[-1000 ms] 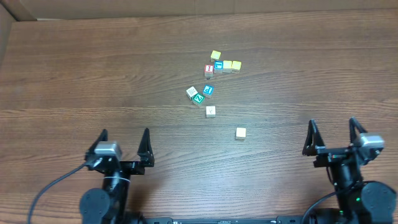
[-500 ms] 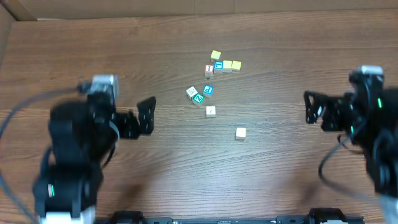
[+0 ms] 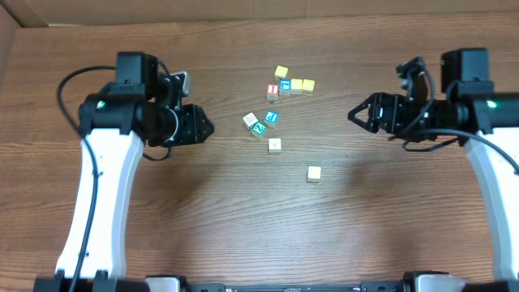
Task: Flip 5 blocks
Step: 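Raise both arms and move the right gripper toward the blocks, then lower the right gripper over the B block and close on it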
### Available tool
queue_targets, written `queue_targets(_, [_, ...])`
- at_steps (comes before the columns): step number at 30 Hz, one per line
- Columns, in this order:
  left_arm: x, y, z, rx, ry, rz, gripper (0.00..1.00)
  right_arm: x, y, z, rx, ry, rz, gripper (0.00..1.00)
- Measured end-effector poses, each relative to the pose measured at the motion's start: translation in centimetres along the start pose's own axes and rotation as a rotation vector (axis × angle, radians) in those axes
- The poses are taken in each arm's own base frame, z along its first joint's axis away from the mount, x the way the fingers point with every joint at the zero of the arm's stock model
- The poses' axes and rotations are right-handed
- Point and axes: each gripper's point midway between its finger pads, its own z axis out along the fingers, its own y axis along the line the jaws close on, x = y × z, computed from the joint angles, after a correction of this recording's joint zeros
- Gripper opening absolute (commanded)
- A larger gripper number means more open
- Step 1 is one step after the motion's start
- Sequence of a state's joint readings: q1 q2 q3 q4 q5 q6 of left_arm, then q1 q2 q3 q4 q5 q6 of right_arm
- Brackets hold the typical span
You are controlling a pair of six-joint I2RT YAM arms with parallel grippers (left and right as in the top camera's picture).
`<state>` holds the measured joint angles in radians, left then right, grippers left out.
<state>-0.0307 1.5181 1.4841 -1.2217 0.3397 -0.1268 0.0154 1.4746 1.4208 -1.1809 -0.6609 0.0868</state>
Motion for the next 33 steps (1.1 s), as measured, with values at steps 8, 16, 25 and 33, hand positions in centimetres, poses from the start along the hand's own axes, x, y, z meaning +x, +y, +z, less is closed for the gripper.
queue_targets(8, [0.8, 1.2, 3.2, -0.016, 0.13, -0.043, 0.04, 2.1, 0.4, 3.8, 0.092, 0.11, 0.043, 0.82])
queue_targets(16, [0.7, 3.7, 3.3, -0.161, 0.122, -0.096, 0.16, 2.4, 3.4, 6.9, 0.171, 0.064, -0.029, 1.0])
queue_targets(25, [0.3, 5.9, 2.9, -0.292, 0.087, -0.151, 0.93, 3.0, 4.6, 8.9, 0.239, 0.035, 0.017, 0.69])
queue_targets(33, [-0.1, 6.4, 2.8, -0.323, 0.066, -0.167, 1.0, 4.7, 3.6, 12.7, 0.397, 0.06, -0.014, 0.59])
